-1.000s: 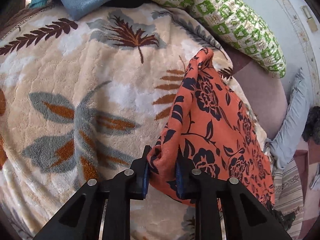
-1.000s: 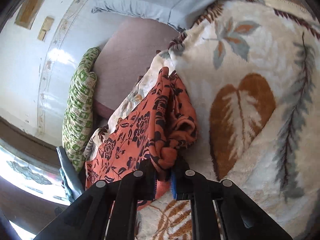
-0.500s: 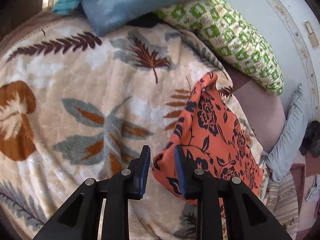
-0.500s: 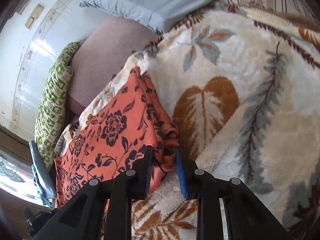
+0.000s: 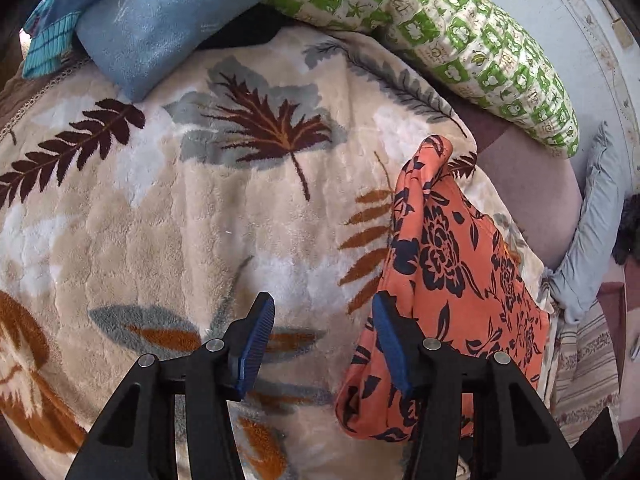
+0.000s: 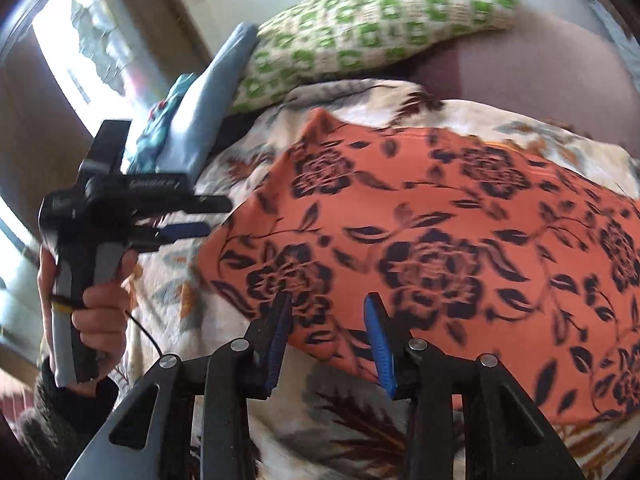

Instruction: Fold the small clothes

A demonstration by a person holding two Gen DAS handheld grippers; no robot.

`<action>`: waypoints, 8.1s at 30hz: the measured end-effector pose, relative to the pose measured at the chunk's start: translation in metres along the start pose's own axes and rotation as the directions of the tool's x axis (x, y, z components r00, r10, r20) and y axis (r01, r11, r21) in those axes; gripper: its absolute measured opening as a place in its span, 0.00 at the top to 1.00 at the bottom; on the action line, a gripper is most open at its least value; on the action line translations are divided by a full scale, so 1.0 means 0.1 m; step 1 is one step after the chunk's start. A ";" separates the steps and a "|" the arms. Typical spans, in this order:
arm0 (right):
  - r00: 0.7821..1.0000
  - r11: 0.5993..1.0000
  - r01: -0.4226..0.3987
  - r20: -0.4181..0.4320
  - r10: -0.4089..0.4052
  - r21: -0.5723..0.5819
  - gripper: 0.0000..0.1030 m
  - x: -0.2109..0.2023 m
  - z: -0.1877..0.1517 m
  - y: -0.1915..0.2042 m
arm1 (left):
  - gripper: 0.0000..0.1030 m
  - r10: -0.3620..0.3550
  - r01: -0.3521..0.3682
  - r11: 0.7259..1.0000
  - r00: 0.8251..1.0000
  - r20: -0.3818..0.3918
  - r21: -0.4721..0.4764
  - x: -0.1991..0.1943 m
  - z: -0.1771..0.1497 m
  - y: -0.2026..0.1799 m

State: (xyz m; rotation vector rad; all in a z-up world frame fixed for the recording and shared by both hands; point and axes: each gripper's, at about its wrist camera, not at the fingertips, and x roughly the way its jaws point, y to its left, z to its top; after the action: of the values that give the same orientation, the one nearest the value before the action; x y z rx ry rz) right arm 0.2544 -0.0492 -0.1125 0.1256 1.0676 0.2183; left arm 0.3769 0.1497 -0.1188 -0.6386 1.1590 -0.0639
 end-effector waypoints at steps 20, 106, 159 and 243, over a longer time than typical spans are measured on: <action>0.999 0.981 -0.018 0.023 0.023 -0.196 0.85 0.56 -0.03 0.53 | 0.51 0.060 -0.017 0.958 0.988 -0.143 0.287 0.92 0.98 -0.80; 0.936 0.683 -0.331 0.319 0.150 0.650 0.61 -0.67 -0.97 -2.03 | 0.57 0.244 -0.119 0.872 0.947 -0.210 0.475 1.08 -0.55 -3.52; 0.967 0.703 -0.251 0.205 0.152 0.665 0.75 -0.85 -1.39 -2.52 | 0.96 0.285 -0.102 0.845 0.916 -0.282 0.524 1.72 -1.22 -4.33; 0.919 0.734 -0.374 0.332 0.211 0.567 0.81 -0.89 -1.34 -2.57 | 0.88 0.554 -0.263 0.594 0.819 -0.150 0.761 1.83 -1.79 -4.70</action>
State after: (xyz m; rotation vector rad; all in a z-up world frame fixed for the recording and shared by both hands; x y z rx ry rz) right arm 0.1254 -0.3200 -0.1541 0.9147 0.8267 0.1213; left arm 0.4263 -0.3815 -0.0804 0.3927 1.5033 -0.2326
